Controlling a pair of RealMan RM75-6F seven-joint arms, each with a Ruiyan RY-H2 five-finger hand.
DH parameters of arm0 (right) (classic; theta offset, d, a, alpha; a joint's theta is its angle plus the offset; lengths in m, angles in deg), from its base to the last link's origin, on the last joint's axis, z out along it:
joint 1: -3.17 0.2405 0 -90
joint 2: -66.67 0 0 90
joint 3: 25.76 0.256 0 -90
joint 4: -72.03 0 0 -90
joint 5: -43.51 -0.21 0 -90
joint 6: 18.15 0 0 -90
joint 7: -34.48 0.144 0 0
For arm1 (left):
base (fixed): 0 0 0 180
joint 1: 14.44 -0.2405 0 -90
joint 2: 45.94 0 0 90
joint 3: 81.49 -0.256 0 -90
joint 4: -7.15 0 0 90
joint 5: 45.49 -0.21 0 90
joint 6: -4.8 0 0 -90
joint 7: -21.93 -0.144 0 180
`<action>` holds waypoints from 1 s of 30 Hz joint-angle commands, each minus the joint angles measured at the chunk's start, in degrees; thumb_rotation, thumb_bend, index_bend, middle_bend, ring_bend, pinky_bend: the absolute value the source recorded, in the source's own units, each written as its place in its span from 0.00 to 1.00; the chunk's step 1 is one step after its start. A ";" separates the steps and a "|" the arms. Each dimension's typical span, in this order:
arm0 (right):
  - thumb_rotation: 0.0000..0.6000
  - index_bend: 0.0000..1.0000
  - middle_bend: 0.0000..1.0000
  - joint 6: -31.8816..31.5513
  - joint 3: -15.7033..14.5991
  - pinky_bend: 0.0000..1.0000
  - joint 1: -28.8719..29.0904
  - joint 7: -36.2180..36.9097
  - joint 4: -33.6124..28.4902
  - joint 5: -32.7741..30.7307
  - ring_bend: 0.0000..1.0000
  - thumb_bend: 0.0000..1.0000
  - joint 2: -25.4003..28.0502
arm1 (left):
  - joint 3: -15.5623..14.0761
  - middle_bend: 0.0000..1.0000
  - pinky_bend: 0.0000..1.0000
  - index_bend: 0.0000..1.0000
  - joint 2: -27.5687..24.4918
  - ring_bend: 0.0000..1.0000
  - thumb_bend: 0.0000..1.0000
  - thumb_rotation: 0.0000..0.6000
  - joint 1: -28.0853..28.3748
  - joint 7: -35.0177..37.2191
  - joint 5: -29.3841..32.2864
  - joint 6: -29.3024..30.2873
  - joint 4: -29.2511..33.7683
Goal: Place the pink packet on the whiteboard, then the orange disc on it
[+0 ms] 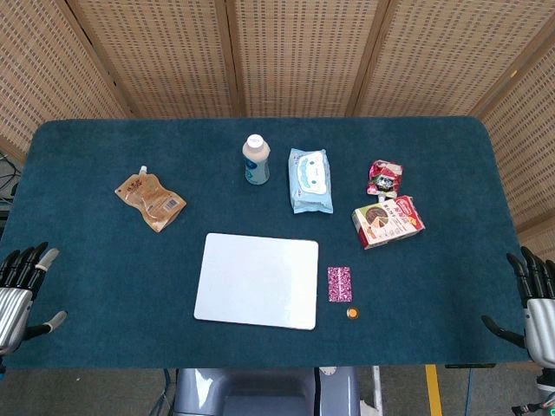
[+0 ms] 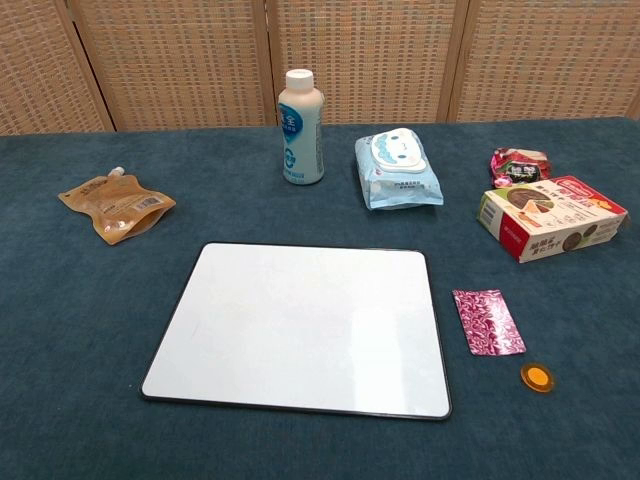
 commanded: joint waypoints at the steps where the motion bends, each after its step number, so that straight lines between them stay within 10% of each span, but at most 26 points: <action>1: 1.00 0.00 0.00 0.48 0.24 0.00 0.04 -0.76 -0.57 -0.78 0.00 0.00 0.21 | 0.17 0.00 0.00 0.00 -0.09 0.00 0.00 1.00 0.14 0.14 0.34 -0.23 0.01; 11: 1.00 0.00 0.00 3.75 -0.67 0.00 1.45 -1.92 -1.01 -0.08 0.00 0.00 0.31 | 0.34 0.00 0.00 0.00 -0.34 0.00 0.00 1.00 -0.44 0.78 0.40 0.95 0.30; 19: 1.00 0.00 0.00 18.11 0.60 0.00 11.49 -6.27 -8.08 1.93 0.00 0.00 3.39 | 1.51 0.00 0.00 0.00 -0.07 0.00 0.00 1.00 0.76 0.14 3.39 -1.53 0.26; 30: 1.00 0.15 0.00 39.83 5.23 0.00 27.25 -25.98 -12.02 -17.85 0.00 0.00 -3.01 | 2.19 0.00 0.00 0.00 0.69 0.00 0.00 1.00 2.02 -2.02 6.02 -4.28 0.79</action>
